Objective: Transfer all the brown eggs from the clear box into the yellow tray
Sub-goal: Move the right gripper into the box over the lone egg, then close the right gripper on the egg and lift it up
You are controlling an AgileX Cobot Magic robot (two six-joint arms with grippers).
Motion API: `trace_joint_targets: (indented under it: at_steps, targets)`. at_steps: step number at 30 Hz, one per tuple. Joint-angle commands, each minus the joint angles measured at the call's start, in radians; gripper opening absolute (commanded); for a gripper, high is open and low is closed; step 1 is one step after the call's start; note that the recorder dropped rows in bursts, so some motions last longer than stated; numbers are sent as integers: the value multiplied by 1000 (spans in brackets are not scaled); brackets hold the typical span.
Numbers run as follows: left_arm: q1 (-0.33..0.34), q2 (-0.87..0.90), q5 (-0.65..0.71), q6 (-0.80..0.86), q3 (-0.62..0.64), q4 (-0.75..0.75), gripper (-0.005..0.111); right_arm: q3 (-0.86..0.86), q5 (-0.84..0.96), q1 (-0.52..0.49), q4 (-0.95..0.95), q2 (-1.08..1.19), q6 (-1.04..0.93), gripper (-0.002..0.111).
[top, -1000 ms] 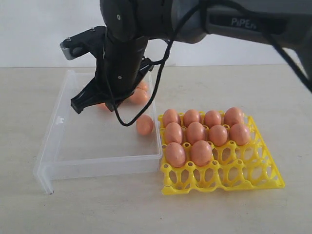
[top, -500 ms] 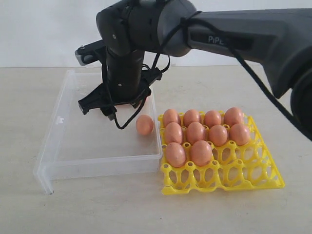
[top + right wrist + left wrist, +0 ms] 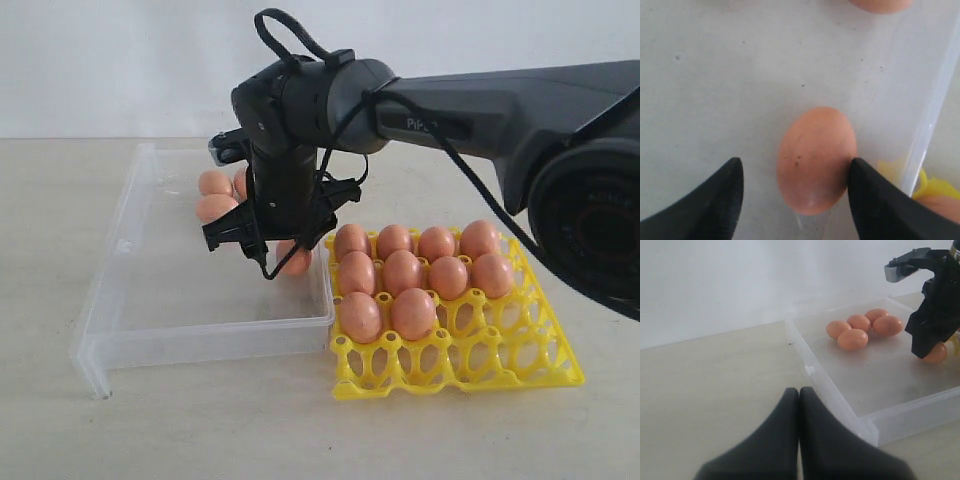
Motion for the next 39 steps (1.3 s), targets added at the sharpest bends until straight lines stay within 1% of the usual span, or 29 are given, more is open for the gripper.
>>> trace_joint_targets:
  at_steps: [1, 6, 7, 8, 9, 10, 11, 15, 18, 22, 25, 28, 32, 35, 37, 39]
  targets:
    - [-5, -2, -10, -9, 3, -7, -4, -5, -34, -18, -13, 28, 17, 59]
    - [-5, -2, -10, -9, 3, -7, -4, -5, -65, -25, -10, 82, 22, 59]
    - [-5, -2, -8, -9, 3, -7, -4, -5, -60, -26, -8, 90, 24, 56]
    - [-5, -2, -8, -9, 3, -7, -4, -5, -48, -26, -9, 97, 24, 45]
    - [-5, -2, -8, -9, 3, -7, -4, -5, -35, -26, -11, 97, 24, 30]
    - [-5, -2, -8, -9, 3, -7, -4, -5, -31, -26, -11, 97, 22, 12]
    - [-5, -2, -8, -9, 3, -7, -4, -5, -31, -26, -11, 97, 25, 0]
    - [-5, -2, -8, -9, 3, -7, -4, -5, -87, -20, -9, 71, 25, 0]
    - [-5, -2, -8, -9, 3, -7, -4, -5, -108, 5, -11, 18, 8, 0]
    - [-5, -2, -8, -9, 3, -7, -4, -5, -56, 79, -35, -75, -39, 0]
    - [-5, -2, -9, -9, 3, -7, -4, -5, -110, 161, -166, -136, -25, 0]
    - [-5, -2, -9, -9, 3, -7, -4, -5, -204, 233, -307, -183, 93, 0]
    - [-5, -2, -12, -9, 3, -7, -4, 18, -308, 288, -478, -231, 263, 0]
    - [-5, -2, -13, -9, 3, -7, -4, 99, -451, 302, -645, -278, 419, 0]
    - [-5, -2, -13, -9, 3, -7, -4, 157, -519, 302, -722, -315, 537, 0]
    - [-5, -2, -13, -9, 3, -7, -4, 215, -529, 300, -785, -367, 620, 0]
